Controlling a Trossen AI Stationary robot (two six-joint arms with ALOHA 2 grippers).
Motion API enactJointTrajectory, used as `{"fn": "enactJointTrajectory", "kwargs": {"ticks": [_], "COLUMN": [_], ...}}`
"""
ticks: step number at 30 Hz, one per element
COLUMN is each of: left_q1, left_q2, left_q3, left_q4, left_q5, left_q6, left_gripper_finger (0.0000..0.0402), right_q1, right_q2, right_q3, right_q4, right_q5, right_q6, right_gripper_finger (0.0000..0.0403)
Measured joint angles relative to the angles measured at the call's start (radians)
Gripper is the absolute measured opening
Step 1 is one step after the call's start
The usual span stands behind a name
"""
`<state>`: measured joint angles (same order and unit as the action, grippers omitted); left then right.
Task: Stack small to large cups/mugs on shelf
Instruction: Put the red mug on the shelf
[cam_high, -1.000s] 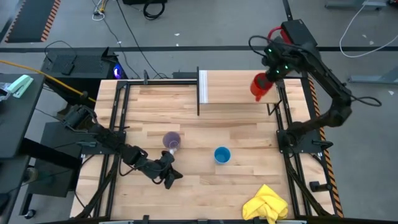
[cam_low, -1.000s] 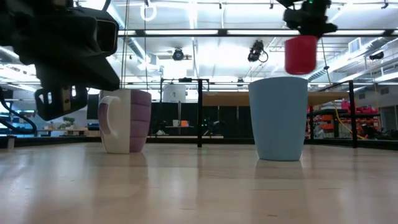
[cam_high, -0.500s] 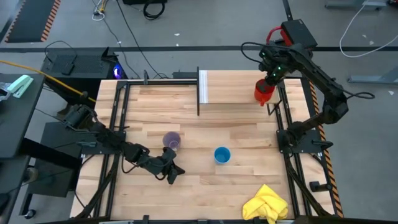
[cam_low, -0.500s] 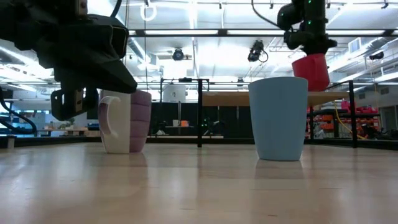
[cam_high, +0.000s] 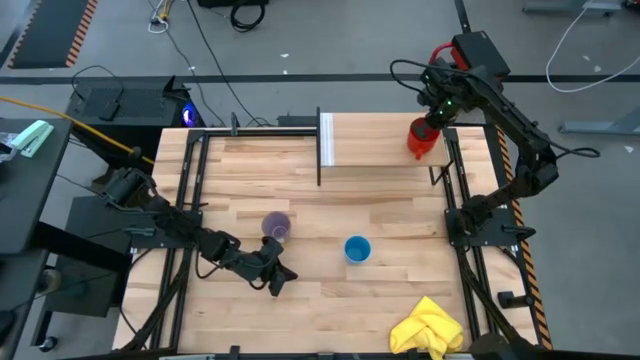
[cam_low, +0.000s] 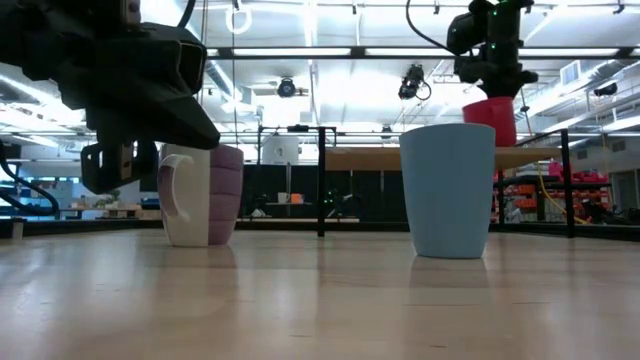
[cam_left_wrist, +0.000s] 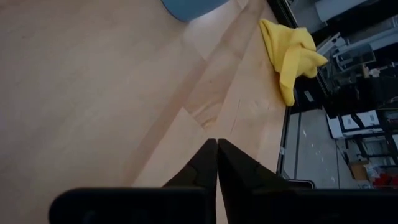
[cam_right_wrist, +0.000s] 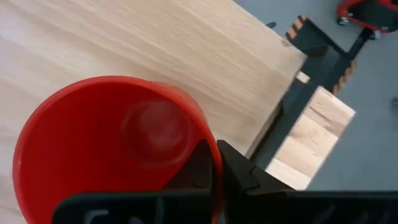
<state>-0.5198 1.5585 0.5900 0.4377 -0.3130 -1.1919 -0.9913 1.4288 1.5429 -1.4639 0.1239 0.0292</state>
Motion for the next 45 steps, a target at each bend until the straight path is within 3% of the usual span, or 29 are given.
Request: {"fn": "enactJointTrajectory", "kwargs": {"ticks": [10, 36, 45], "left_q1": [0.013, 0.013, 0.013], "left_q2": [0.0, 0.0, 0.0], "left_q3": [0.0, 0.0, 0.0], "left_q4": [0.0, 0.0, 0.0], "left_q5": [0.0, 0.0, 0.0], "left_q6": [0.0, 0.0, 0.0], "left_gripper_finger": [0.0016, 0.0026, 0.0029], "right_q1": [-0.001, -0.001, -0.001], "right_q2": [0.0, 0.009, -0.023], "right_q3": [0.0, 0.004, 0.139], "right_q4": [0.023, 0.04, -0.011], "right_q5": [-0.006, 0.025, 0.025], "right_q6": [0.013, 0.084, 0.091], "right_gripper_finger": [0.0019, 0.0095, 0.0108]}}
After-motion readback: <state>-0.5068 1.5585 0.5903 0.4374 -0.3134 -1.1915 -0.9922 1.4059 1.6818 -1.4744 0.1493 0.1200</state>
